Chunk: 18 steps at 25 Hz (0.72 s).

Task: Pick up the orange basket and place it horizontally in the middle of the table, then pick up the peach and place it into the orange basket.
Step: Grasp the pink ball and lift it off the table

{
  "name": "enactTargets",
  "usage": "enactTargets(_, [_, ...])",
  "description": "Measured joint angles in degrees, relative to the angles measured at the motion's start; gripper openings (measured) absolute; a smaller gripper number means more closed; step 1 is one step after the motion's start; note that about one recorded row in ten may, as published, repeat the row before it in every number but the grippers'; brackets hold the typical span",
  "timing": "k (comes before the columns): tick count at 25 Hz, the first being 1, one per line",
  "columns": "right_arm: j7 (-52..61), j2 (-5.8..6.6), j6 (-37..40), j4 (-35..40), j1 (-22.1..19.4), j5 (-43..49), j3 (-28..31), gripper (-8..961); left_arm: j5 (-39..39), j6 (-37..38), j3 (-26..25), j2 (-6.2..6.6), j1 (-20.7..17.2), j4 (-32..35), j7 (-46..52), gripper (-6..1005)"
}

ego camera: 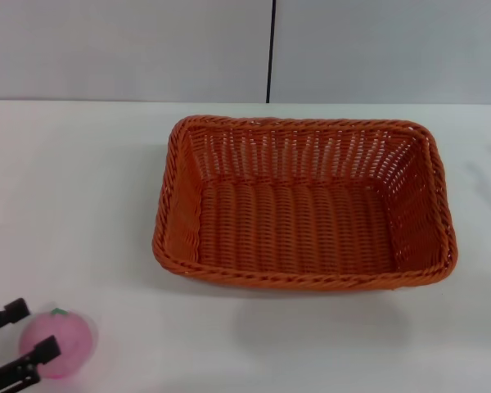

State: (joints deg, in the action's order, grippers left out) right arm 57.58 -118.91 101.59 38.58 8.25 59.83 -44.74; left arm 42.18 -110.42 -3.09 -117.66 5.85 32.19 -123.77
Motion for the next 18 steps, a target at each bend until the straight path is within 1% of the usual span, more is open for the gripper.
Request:
enactTargets(3, [-0.2,-0.07,0.5,-0.3,-0.3,0.0,0.1,490,0.0,2.7,2.8,-0.31,0.6,-1.5,0.1,780])
enactTargets(8, [-1.1,0.04,1.3,-0.7,-0.4,-0.1,0.5,491,0.0,6.4,5.3,-0.37,1.2,-3.4,0.1,779])
enactTargets(13, [-1.4,0.07,1.2,-1.9,-0.5,0.0,1.2,492,0.0,8.2,5.6,-0.37,1.4,-3.9,0.2,778])
enactTargets(18, [-3.2,0.06,1.6,-5.6,-0.3,0.0,3.5,493,0.6,8.9,3.9,-0.52,1.6,-4.0,-0.2,593])
